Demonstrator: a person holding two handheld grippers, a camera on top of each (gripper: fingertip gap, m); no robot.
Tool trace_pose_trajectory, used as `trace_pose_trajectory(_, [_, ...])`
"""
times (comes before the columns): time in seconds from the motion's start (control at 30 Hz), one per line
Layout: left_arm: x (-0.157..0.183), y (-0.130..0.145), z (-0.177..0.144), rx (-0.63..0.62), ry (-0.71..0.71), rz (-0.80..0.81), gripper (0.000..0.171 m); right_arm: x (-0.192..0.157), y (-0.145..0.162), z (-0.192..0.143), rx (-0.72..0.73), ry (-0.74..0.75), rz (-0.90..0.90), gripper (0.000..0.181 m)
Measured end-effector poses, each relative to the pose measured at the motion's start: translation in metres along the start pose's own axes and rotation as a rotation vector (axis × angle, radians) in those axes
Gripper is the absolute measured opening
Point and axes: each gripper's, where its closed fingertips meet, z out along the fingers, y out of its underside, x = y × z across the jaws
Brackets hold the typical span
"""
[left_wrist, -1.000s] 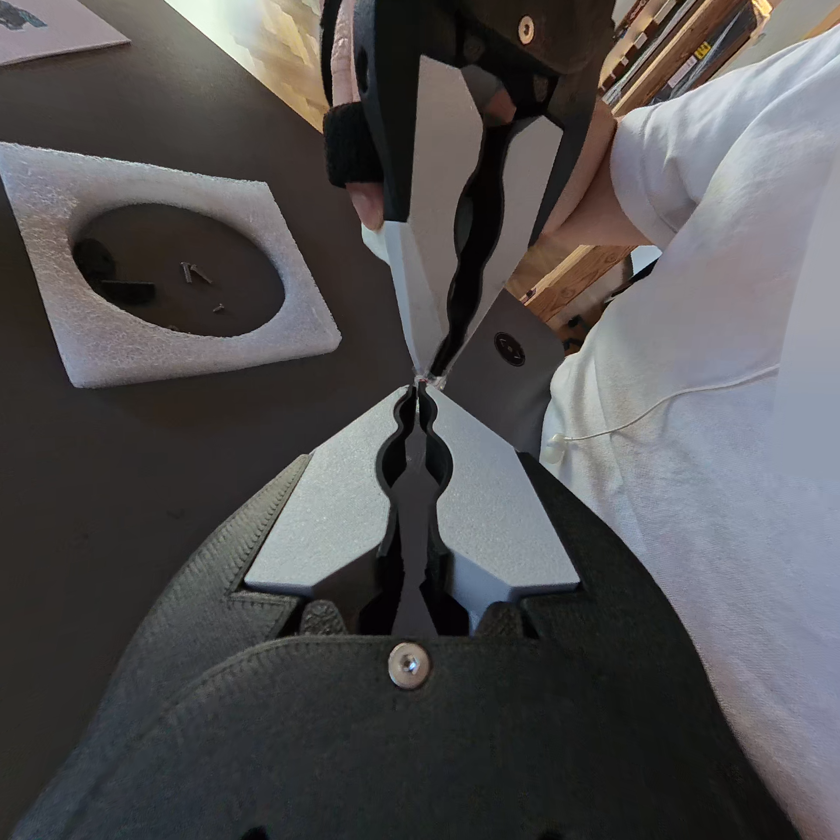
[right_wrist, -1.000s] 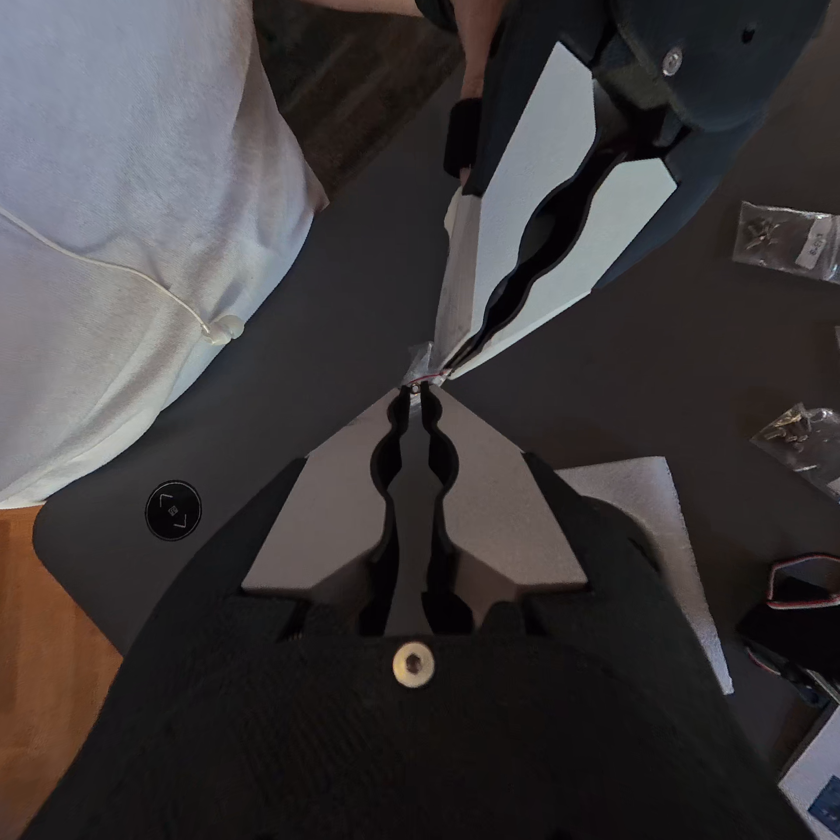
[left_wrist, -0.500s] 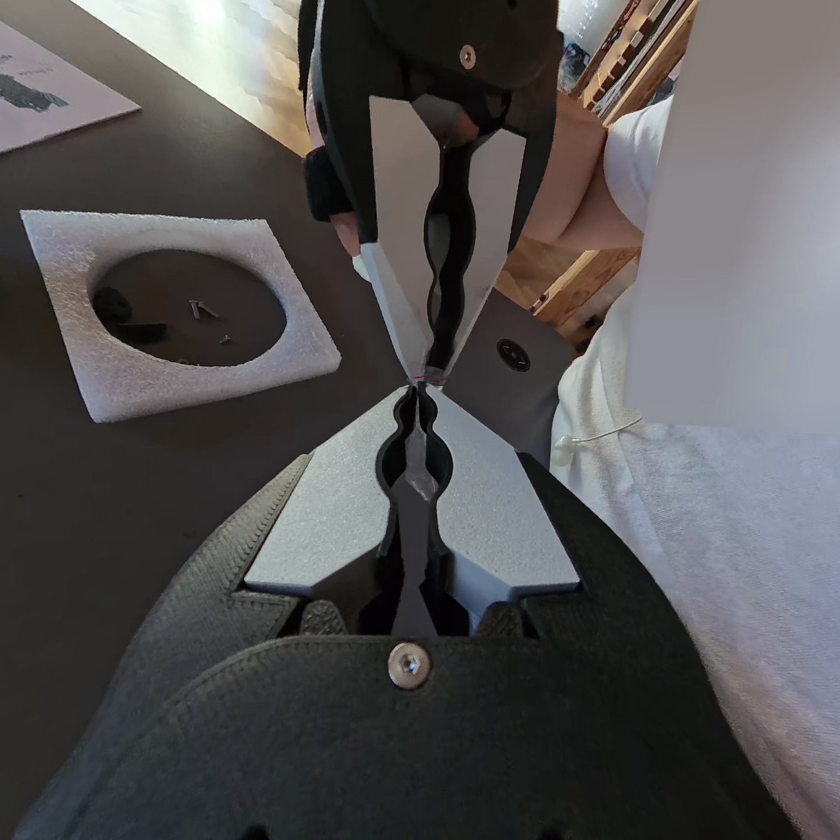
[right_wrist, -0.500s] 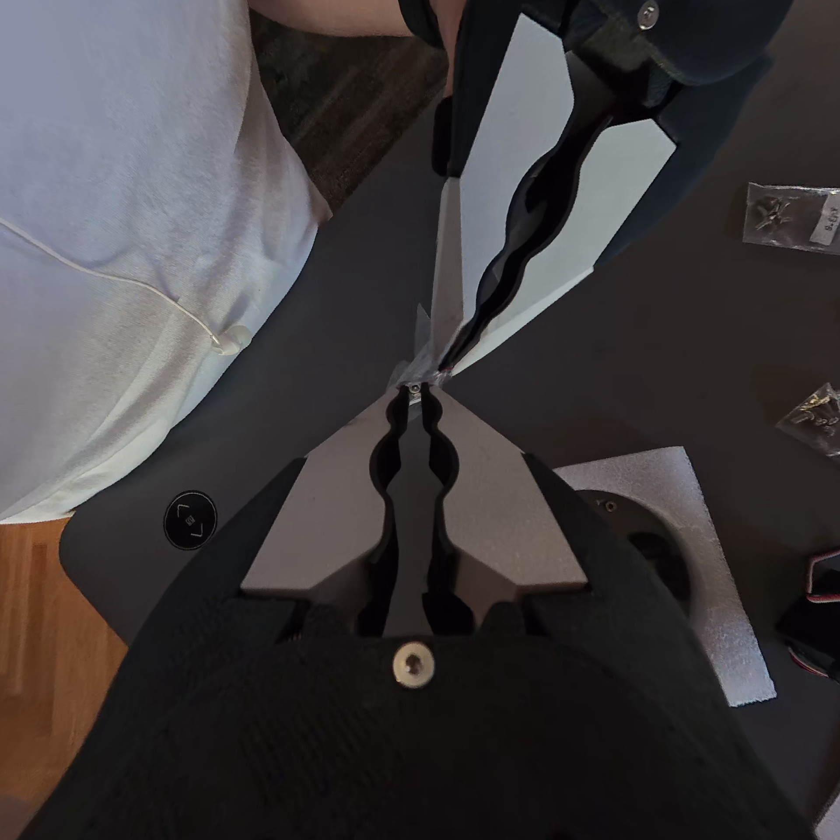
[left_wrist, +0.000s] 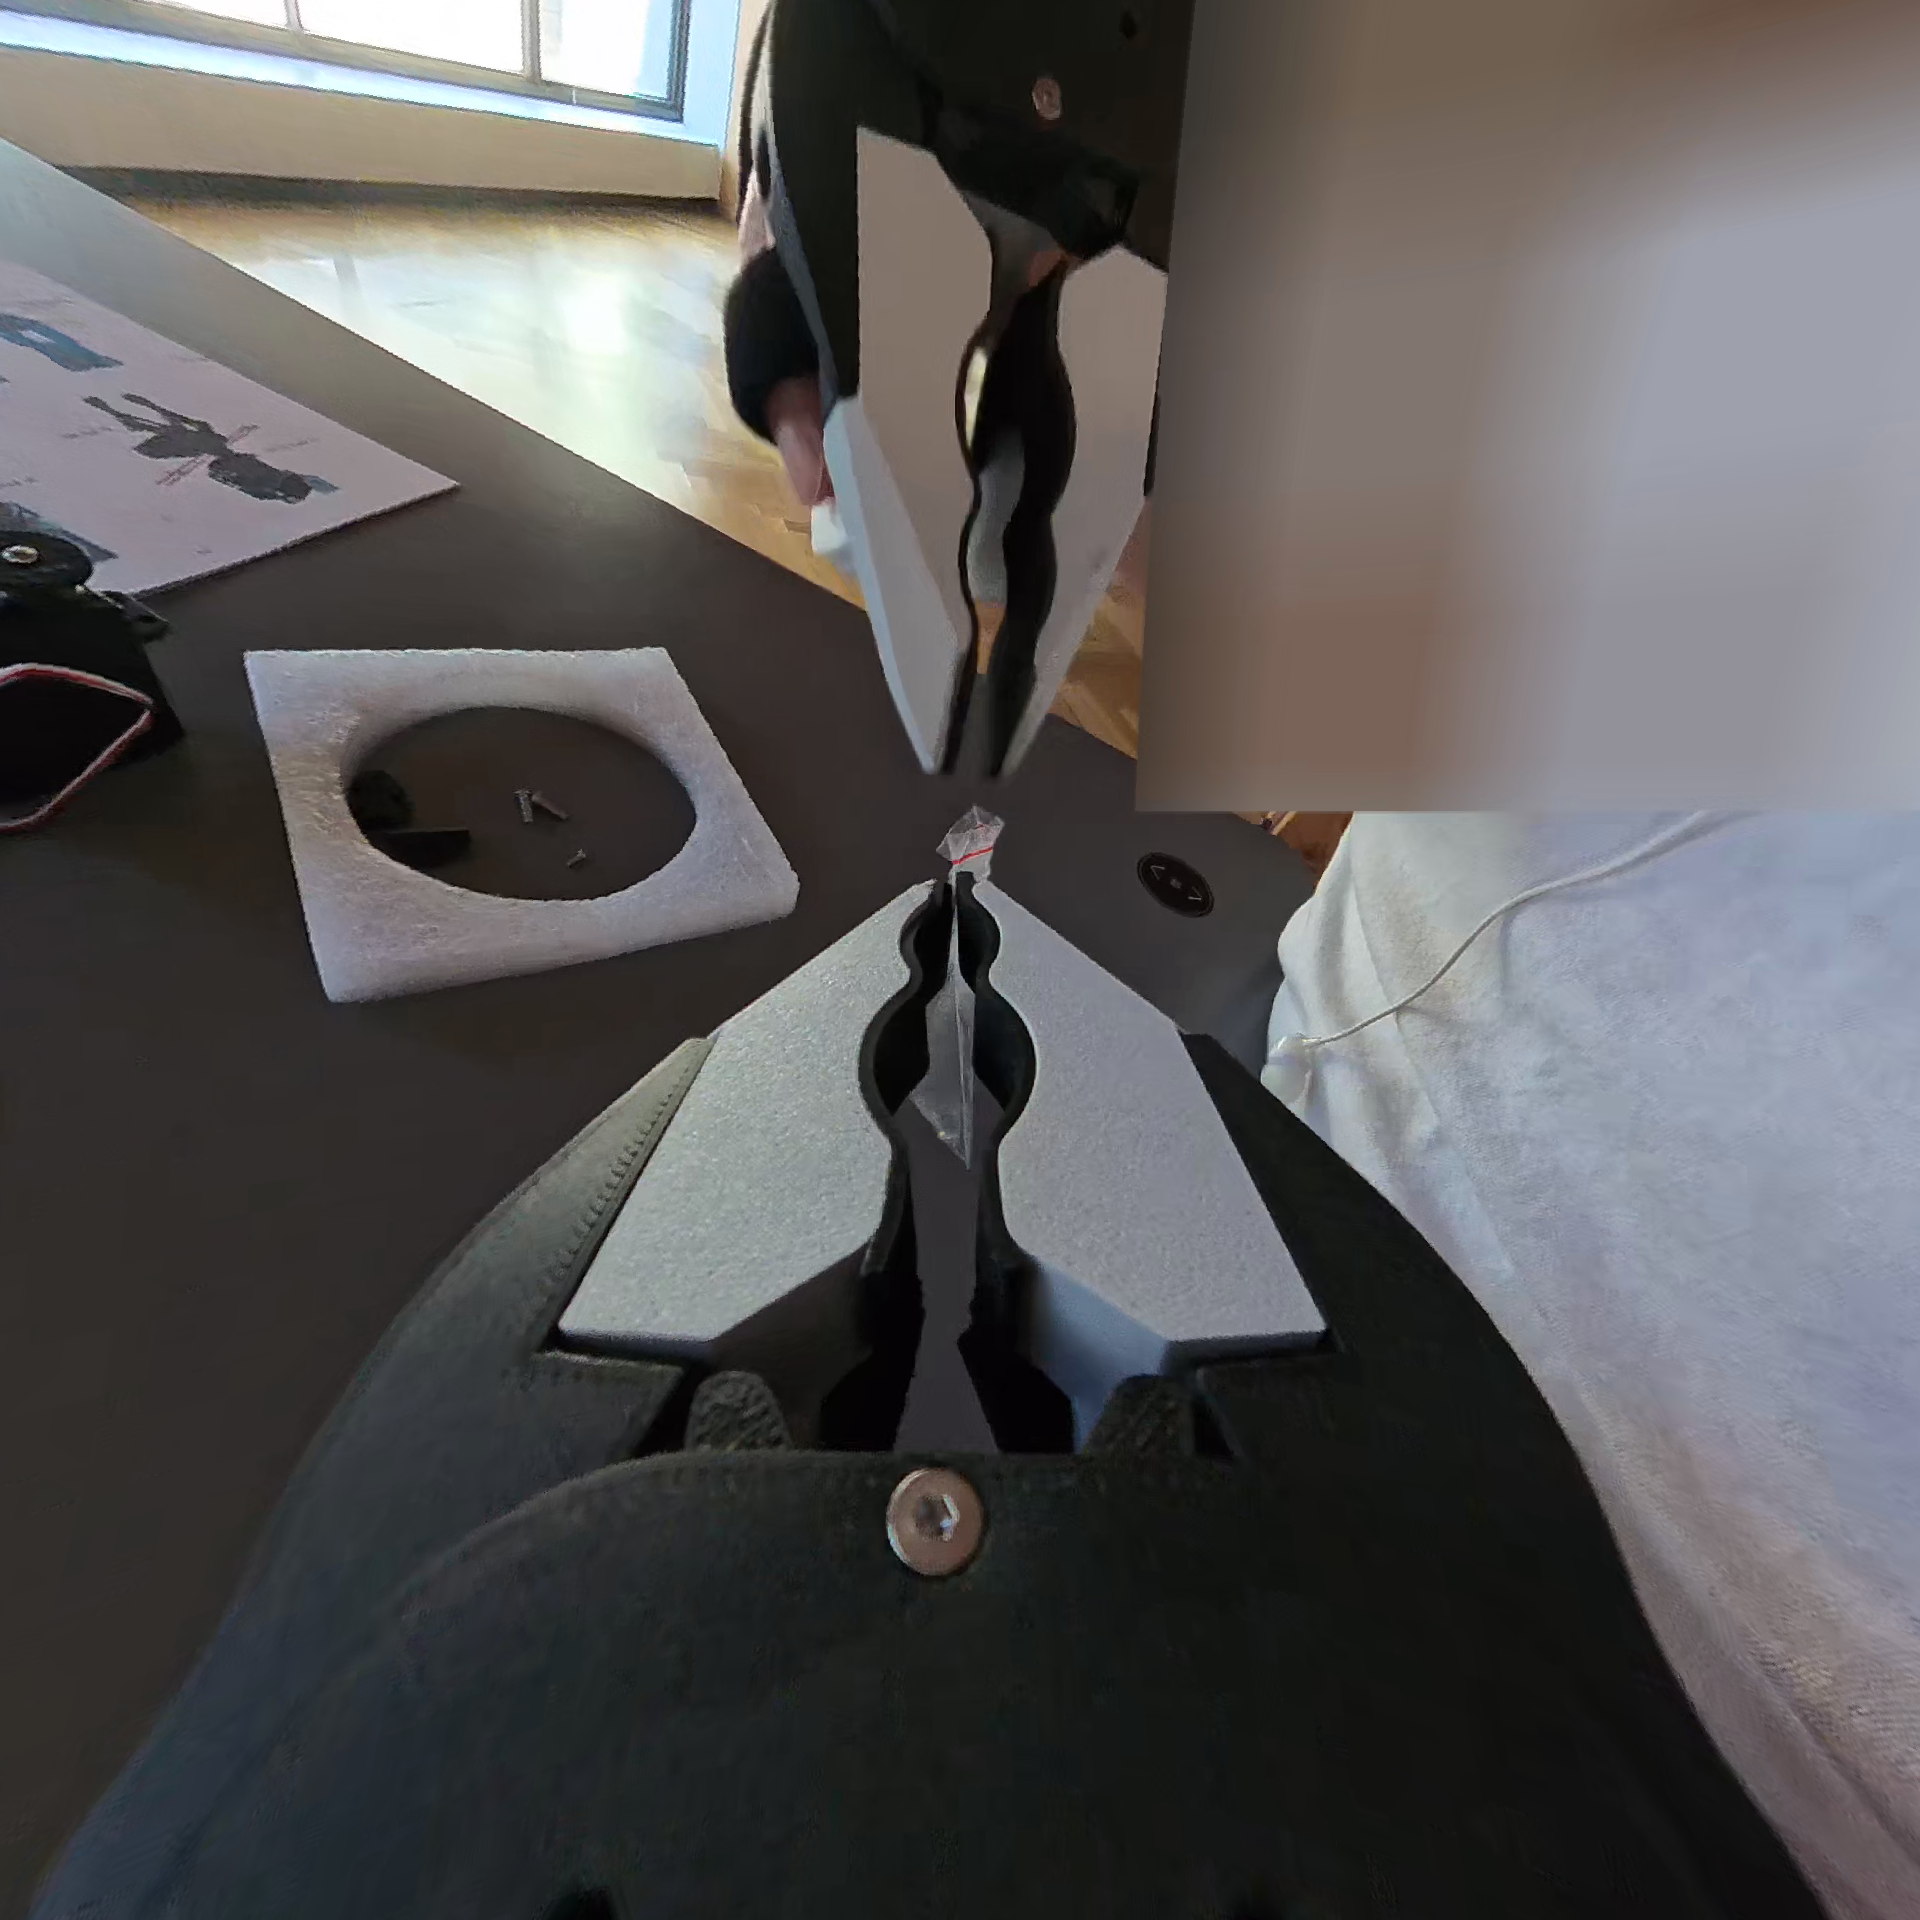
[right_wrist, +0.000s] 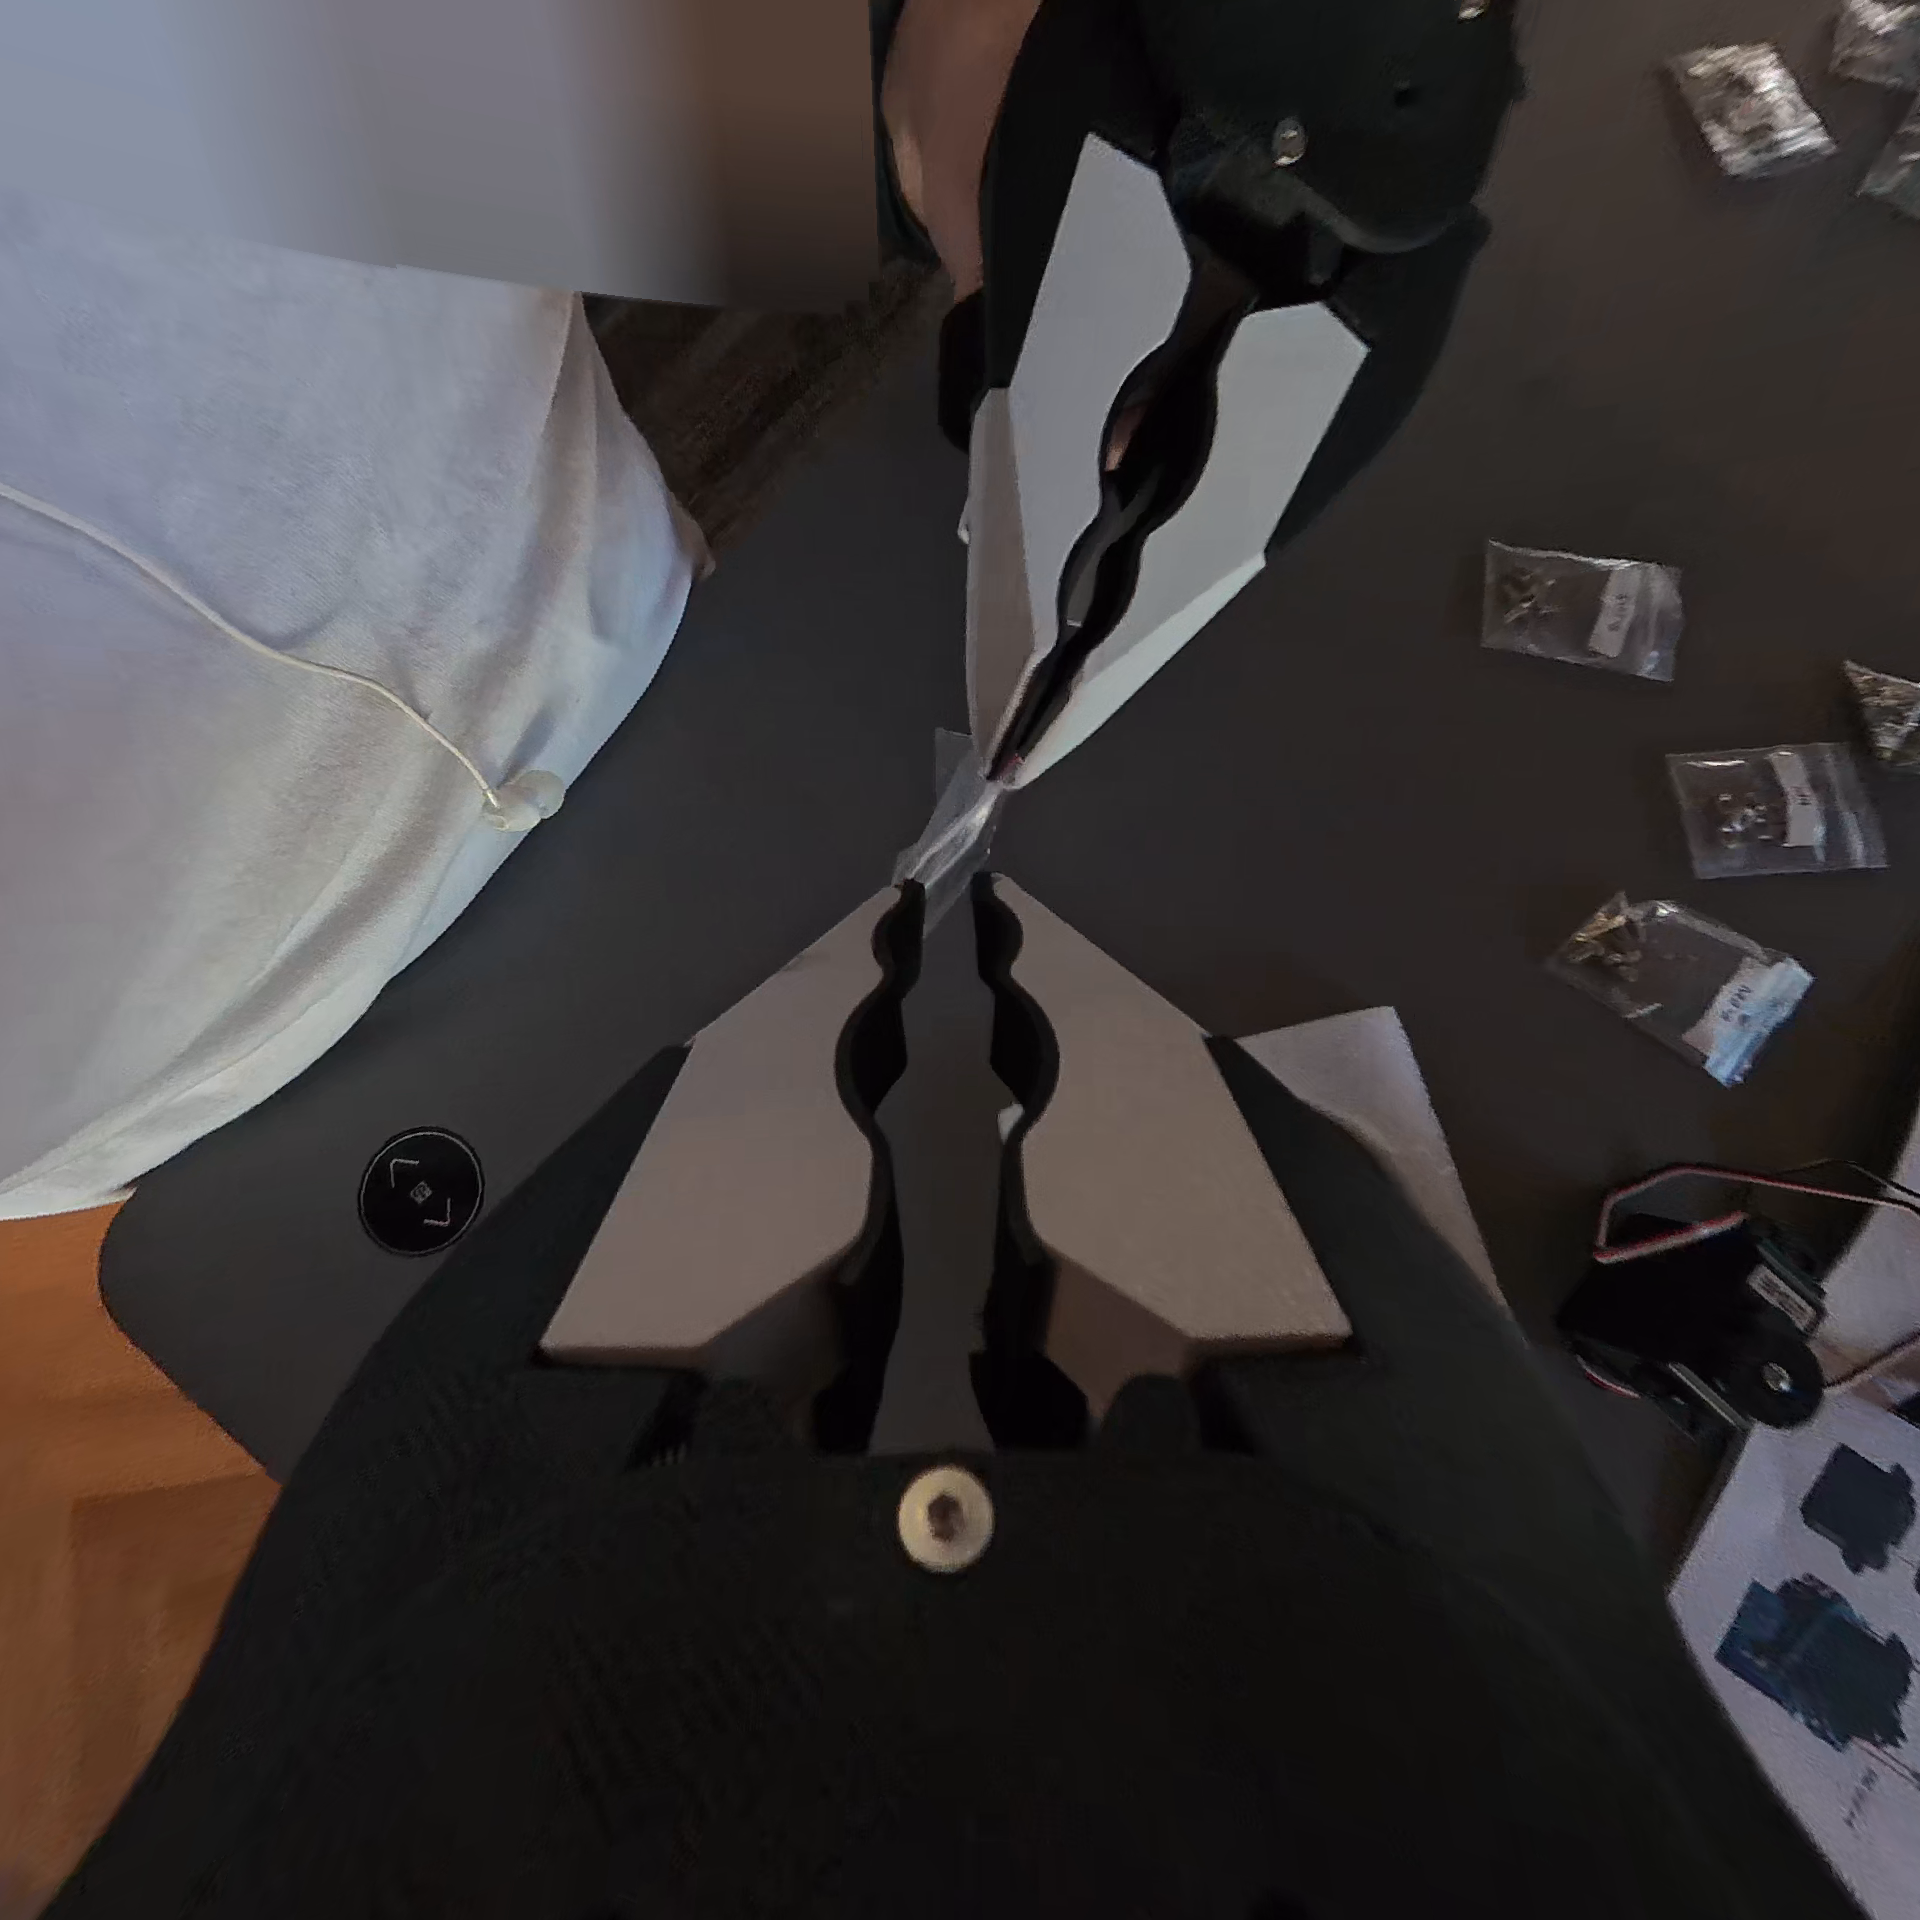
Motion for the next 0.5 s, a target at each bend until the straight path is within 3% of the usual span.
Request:
trace_pose_trajectory(0.1, [-0.001,0.001,-0.005,0.006,-0.012,-0.011,0.0,0.017,0.004,-0.017,0.071,0.065,0.049,0.009])
trace_pose_trajectory(0.2, [-0.002,0.002,-0.008,0.006,-0.022,-0.011,0.0,0.057,0.041,-0.025,0.023,0.199,0.142,0.007])
trace_pose_trajectory(0.3, [-0.001,0.003,-0.007,-0.005,-0.021,-0.01,0.0,0.075,0.075,-0.009,-0.084,0.227,0.15,0.008])
trace_pose_trajectory(0.5, [-0.001,0.003,-0.006,-0.023,-0.023,-0.001,0.0,0.089,0.093,0.023,-0.157,0.19,0.108,0.007])
